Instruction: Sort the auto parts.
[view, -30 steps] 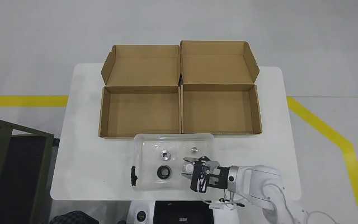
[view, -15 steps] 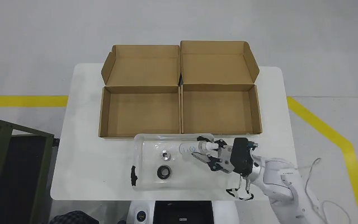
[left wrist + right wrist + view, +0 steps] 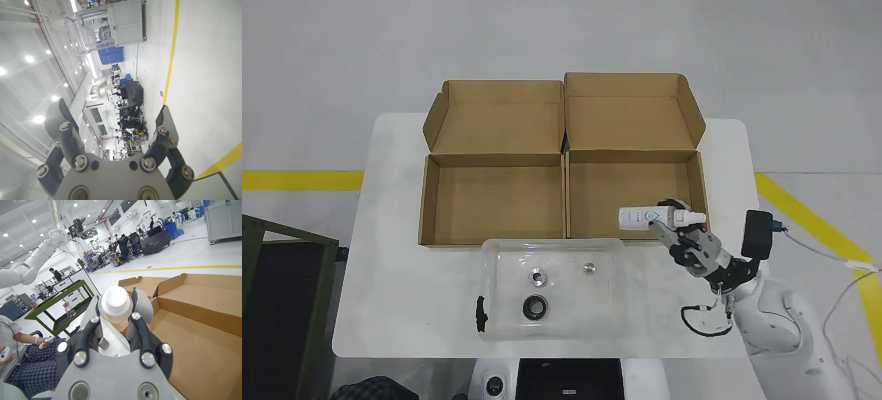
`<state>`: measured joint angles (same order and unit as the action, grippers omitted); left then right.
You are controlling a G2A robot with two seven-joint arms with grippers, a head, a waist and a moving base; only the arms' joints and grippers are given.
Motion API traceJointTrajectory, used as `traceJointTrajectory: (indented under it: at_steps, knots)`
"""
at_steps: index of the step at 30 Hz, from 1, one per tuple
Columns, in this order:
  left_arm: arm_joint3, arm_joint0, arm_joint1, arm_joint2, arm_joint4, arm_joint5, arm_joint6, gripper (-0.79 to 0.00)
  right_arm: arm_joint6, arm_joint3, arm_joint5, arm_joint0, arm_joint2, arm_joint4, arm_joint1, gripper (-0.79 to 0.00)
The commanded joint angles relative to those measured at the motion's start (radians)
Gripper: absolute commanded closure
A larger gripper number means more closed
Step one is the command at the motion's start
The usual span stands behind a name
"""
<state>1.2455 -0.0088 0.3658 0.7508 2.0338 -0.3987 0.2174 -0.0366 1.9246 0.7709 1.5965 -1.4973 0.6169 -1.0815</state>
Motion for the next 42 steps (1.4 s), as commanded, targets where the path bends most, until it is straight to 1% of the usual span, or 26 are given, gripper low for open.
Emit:
traceJointTrajectory:
  at_steps: [1,7,10,13,17,23,30,36,42]
  knots:
    - [0.000,0.000,0.000,0.000,0.000,0.000,0.000,-0.785,0.004,0.002,-0.004,0.002,-0.001,0.000,-0.001,0.000]
    - [0.000,0.000,0.000,0.000,0.000,0.000,0.000,-0.785,0.012,0.013,-0.024,0.005,-0.004,0.022,-0.002,0.000]
    - [0.000,0.000,0.000,0.000,0.000,0.000,0.000,-0.785,0.008,0.023,-0.053,0.005,-0.006,0.054,-0.003,0.000]
    - [0.000,0.000,0.000,0.000,0.000,0.000,0.000,-0.785,-0.001,0.041,-0.102,-0.001,0.002,0.108,-0.005,0.000]
    - [0.000,0.000,0.000,0.000,0.000,0.000,0.000,-0.785,-0.028,0.061,-0.196,-0.032,0.036,0.200,-0.010,0.000]
    - [0.000,0.000,0.000,0.000,0.000,0.000,0.000,-0.785,-0.106,0.062,-0.339,-0.129,0.122,0.322,-0.022,0.000]
    - [0.000,0.000,0.000,0.000,0.000,0.000,0.000,-0.785,-0.234,0.011,-0.468,-0.277,0.234,0.424,-0.039,0.000]
    - [0.000,0.000,0.000,0.000,0.000,0.000,0.000,-0.785,-0.347,-0.086,-0.523,-0.407,0.333,0.464,-0.059,0.000]
    - [0.000,0.000,0.000,0.000,0.000,0.000,0.000,-0.785,-0.430,-0.170,-0.553,-0.504,0.402,0.486,-0.077,0.000]
